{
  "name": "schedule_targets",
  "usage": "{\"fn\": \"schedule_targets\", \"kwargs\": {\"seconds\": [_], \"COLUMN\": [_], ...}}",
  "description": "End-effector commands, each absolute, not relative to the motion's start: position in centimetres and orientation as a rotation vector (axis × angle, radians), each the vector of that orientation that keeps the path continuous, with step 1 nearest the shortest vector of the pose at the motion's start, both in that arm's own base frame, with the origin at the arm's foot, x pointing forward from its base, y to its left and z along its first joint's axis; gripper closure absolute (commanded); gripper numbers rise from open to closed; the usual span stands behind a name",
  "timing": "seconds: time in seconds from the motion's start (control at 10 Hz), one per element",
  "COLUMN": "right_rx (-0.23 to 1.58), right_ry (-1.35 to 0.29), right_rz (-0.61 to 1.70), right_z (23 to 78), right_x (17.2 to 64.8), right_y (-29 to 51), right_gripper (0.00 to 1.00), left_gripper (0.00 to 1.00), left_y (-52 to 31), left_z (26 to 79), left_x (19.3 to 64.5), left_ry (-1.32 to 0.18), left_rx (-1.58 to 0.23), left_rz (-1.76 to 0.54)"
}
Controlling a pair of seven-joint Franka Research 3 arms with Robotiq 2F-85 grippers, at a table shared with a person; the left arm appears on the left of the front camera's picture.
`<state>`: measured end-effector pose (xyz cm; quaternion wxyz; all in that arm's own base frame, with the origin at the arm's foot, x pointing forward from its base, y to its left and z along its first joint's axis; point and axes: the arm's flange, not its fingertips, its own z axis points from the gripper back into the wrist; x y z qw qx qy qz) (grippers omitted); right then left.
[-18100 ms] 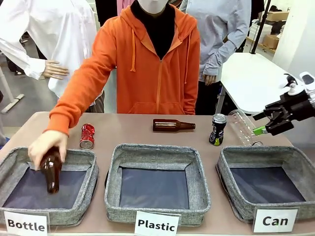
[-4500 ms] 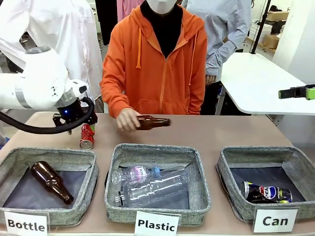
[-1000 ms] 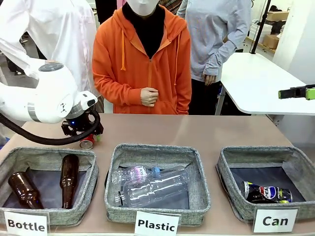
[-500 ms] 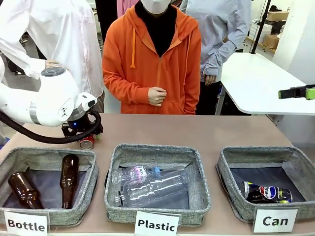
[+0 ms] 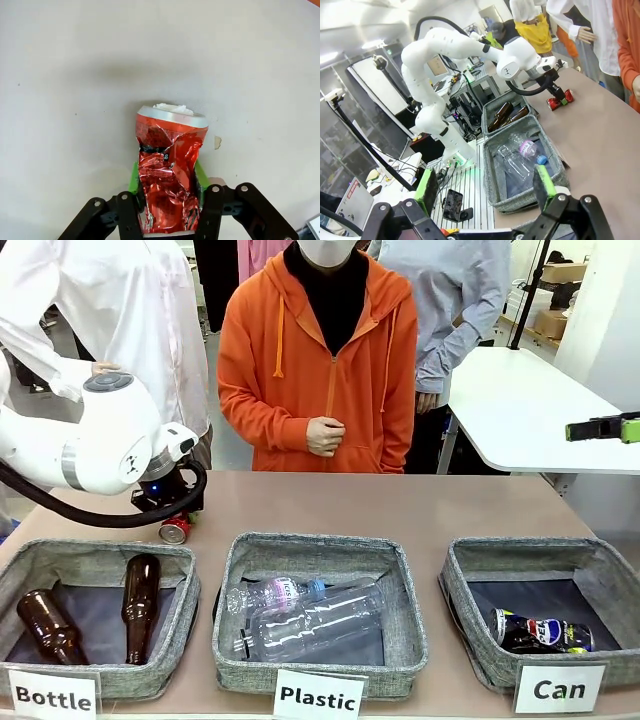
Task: Sort the can waste into the basket.
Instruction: Pick up the can waste from the table and place it in the right Fabric basket.
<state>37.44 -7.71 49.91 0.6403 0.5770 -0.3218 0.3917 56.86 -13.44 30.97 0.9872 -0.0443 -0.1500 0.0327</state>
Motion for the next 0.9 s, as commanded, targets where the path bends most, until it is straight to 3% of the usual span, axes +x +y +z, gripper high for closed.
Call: {"fn": "schedule_targets", "kwargs": {"seconds": [0.0,0.4,0.6,0.8], "right_rx": [1.309,1.309,1.309,1.309], "right_ry": [-0.742,-0.742,-0.742,-0.742], "right_rz": [0.915,0.915,0.915,0.915], "right_z": [50.0,50.0,50.0,50.0], "right_x": [37.4,37.4,37.4,37.4], "right_y": [-7.8,-7.8,-7.8,-7.8], "right_gripper": [0.00,0.00,0.00,0.00], "left_gripper": [0.96,1.00,1.00,1.00], "left_y": [-13.5,-12.4,-10.0,-6.7], "left_z": [31.3,33.3,39.9,47.2], "left_x": [57.0,56.5,53.5,47.3], "left_ry": [-0.308,-0.328,-0.348,-0.381], "left_rx": [-0.088,-0.131,-0.193,-0.276], "left_rz": [0.094,0.115,0.066,-0.080]}}
